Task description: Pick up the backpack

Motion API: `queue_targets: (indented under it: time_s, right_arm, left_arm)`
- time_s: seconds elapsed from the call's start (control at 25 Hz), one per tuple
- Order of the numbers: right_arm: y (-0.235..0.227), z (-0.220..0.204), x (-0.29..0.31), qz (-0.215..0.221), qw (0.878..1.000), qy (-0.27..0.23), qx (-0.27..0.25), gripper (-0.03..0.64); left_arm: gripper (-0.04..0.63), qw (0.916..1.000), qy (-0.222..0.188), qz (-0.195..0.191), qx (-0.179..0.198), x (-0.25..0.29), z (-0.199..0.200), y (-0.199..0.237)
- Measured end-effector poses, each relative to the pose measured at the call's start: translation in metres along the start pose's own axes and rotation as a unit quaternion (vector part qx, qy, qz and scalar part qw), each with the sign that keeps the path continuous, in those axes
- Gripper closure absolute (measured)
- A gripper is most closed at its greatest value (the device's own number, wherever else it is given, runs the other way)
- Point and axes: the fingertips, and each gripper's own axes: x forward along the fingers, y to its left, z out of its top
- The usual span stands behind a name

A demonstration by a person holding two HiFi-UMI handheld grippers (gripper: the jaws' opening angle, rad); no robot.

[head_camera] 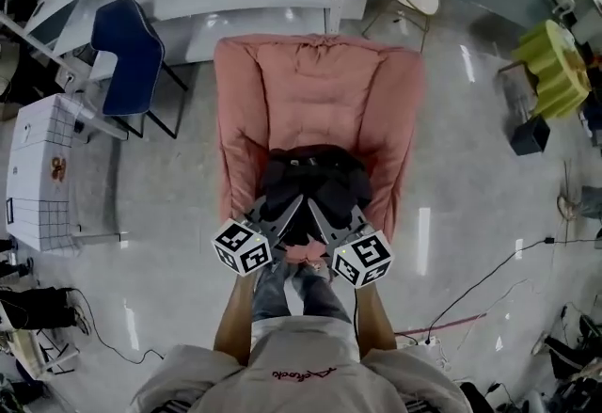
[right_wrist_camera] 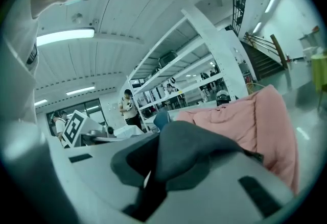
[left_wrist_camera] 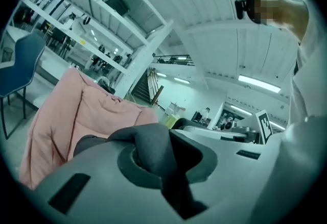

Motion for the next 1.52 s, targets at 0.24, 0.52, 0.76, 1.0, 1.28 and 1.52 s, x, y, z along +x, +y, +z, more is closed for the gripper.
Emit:
queue_targets:
  time_s: [0.24,0.52,0.76,1.0,1.28,1.52]
  right_arm:
    - [0.036,0.054,-0.019,0.011,0.999,-0.019,-0.026,0.561]
    - [0.076,0.096,-0.051,0.019,0.997,-0.044,-0.060,0.561]
    - [0.104,0.107,-0.076,0.009,0.995,-0.062,-0.074,0.561]
    - [0.143,0.103,-0.100,-0.007,0.993,-0.079,-0.083,0.561]
    - [0.190,0.075,-0.134,-0.034,0.993,-0.082,-0.082,0.561]
    - [0.224,0.038,-0.168,-0.056,0.993,-0.072,-0.075,0.561]
  left_arm:
    - [0.549,0.9994,-0.033,0.005,0.008,-0.025,0.044,-0.037]
    - [0.549,0.9970,-0.071,0.000,0.031,-0.057,0.083,-0.083]
    - [0.549,0.9952,-0.069,-0.017,0.067,-0.082,0.093,-0.112]
    - [0.549,0.9926,-0.065,-0.039,0.095,-0.119,0.088,-0.140]
    - [0.549,0.9914,-0.054,-0.058,0.104,-0.166,0.059,-0.171]
    - [0.549,0.9922,-0.034,-0.070,0.098,-0.203,0.020,-0.197]
